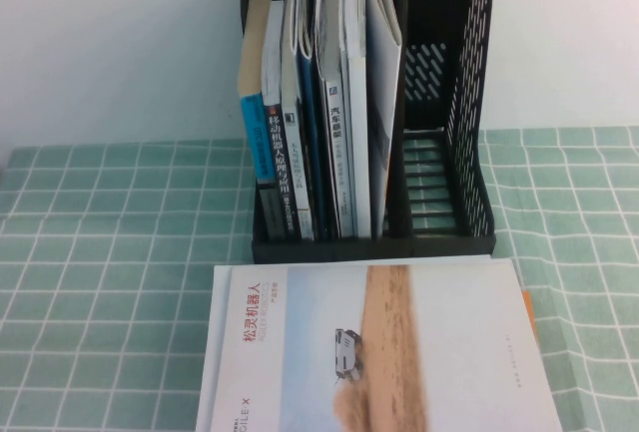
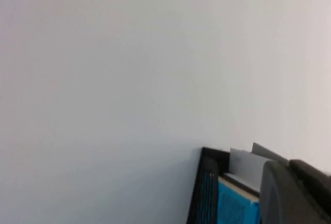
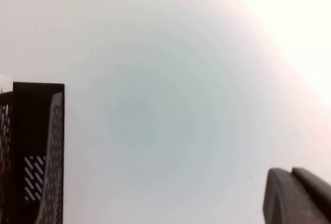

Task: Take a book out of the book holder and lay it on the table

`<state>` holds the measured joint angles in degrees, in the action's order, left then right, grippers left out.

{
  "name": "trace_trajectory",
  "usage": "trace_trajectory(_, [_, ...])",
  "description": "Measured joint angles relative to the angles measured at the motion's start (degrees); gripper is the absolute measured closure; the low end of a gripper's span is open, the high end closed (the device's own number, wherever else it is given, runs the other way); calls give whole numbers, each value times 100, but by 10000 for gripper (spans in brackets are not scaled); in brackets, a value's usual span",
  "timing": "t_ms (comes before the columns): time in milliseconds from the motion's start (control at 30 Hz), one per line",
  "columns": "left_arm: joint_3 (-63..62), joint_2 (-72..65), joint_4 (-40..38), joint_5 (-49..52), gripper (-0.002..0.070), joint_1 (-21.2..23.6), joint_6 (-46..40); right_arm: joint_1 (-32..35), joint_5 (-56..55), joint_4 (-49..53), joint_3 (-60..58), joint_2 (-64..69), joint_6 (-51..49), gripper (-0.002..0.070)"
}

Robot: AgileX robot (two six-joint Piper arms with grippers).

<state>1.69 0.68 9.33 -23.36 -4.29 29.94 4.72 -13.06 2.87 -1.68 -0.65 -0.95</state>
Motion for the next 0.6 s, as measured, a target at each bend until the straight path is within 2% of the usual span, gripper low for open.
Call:
trace_trajectory(67, [0, 0, 178, 206, 678, 0, 23, 0, -52, -4, 0, 0, 178, 678])
trace_trajectory(267, [-323, 0, 370, 1975, 678, 0, 47, 0, -118, -4, 0, 0, 704, 678])
trace_trajectory(333, [-305, 0, 284, 2093, 678, 0, 227, 0, -118, -4, 0, 0, 742, 678])
trace_trajectory(500, [-45, 0, -87, 1554, 678, 0, 1116, 0, 140, -4, 43, 0, 701, 678])
trace_trajectory(600, [-179, 0, -145, 1944, 678, 0, 1706, -44, 227, 15, 294, 0, 659, 678])
